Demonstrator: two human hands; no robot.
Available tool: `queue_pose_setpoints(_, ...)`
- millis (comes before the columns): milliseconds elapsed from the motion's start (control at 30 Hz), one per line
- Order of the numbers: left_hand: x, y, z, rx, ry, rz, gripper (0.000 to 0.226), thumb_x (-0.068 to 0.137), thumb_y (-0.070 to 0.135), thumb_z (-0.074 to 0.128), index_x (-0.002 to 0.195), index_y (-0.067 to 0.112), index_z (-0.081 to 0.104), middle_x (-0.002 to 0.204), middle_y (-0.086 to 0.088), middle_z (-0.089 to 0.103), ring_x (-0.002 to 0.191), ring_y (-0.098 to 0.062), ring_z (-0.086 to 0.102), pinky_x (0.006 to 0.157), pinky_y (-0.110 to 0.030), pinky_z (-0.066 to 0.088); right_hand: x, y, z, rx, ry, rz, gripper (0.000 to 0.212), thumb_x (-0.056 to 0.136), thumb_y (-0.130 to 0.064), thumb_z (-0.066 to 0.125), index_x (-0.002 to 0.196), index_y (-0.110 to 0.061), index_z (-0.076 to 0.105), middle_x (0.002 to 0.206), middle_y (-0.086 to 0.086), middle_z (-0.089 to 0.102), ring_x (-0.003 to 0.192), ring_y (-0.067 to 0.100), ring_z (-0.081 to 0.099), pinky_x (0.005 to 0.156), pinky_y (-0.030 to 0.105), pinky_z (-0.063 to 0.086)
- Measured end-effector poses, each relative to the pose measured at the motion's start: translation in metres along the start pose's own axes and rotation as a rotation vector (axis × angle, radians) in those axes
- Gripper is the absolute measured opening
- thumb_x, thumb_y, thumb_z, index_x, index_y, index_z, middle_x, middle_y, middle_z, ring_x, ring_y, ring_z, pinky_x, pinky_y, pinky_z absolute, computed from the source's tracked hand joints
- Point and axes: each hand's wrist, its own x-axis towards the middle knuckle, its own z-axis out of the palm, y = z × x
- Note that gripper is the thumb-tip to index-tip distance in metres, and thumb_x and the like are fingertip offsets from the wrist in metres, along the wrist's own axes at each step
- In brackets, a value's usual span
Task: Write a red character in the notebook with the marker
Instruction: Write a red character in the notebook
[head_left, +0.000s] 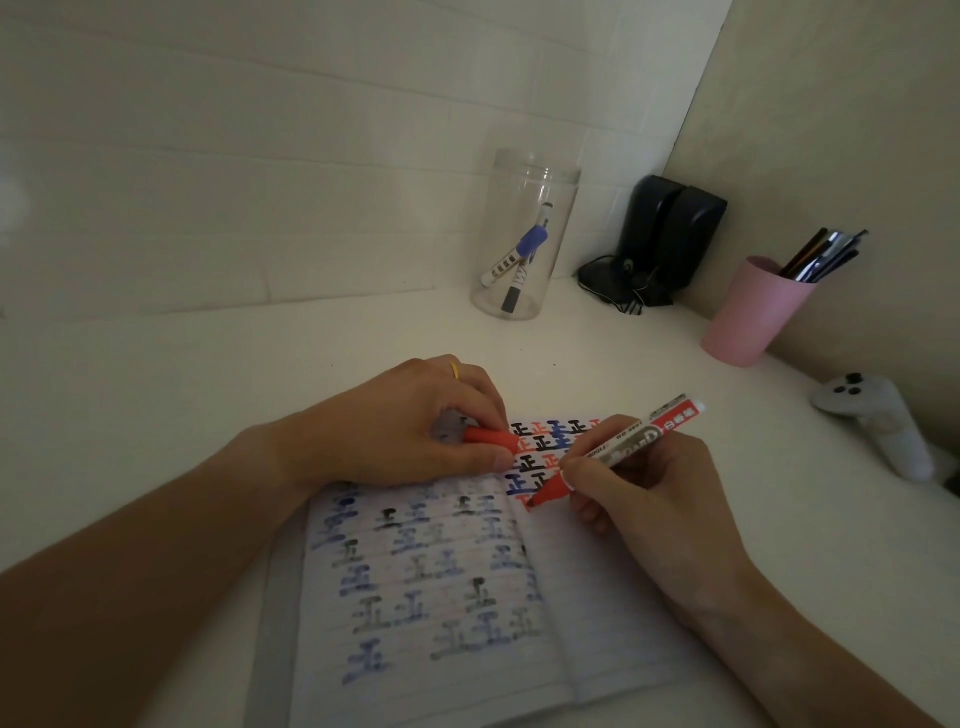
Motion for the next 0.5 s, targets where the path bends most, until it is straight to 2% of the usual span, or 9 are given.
queue_pose_setpoints(100, 0.0005, -0.0005, 0.0001, 0.003, -0.002, -0.004, 0.033, 0.086, 0.056, 0.066, 0.106, 0.031, 0.075, 0.112, 0.018, 0.068, 0.107, -0.007, 0.060, 0.091, -0.034, 0.052, 0.0005, -0.0003, -0.0002, -0.001, 0.006, -0.013, 0.003, 0.072, -0.008, 0.069, 0.070, -0.006, 0.071, 0.053, 0.005, 0.066, 0.051, 0.018, 0.057, 0.054, 0.036, 0.049)
queue_pose_setpoints(233, 0.0004, -0.0013, 0.0003, 0.006, 0.007, 0.000, 0.034, 0.085, 0.056, 0.067, 0.106, 0.032, 0.075, 0.111, 0.018, 0.068, 0.107, -0.006, 0.060, 0.091, -0.033, 0.052, -0.0013, -0.0037, -0.0008, 0.053, -0.051, -0.027, 0.015, 0.081, 0.008, 0.069, 0.072, -0.004, 0.072, 0.057, 0.007, 0.069, 0.052, 0.016, 0.061, 0.054, 0.028, 0.051)
queue_pose_setpoints(500, 0.0006, -0.0008, 0.0000, 0.000, 0.006, 0.003, 0.032, 0.086, 0.054, 0.068, 0.105, 0.030, 0.076, 0.111, 0.017, 0.068, 0.106, -0.006, 0.060, 0.092, -0.035, 0.051, -0.0028, -0.0061, -0.0004, 0.039, -0.079, -0.043, 0.017, 0.081, 0.010, 0.068, 0.073, -0.005, 0.072, 0.056, 0.007, 0.067, 0.053, 0.019, 0.059, 0.054, 0.035, 0.049)
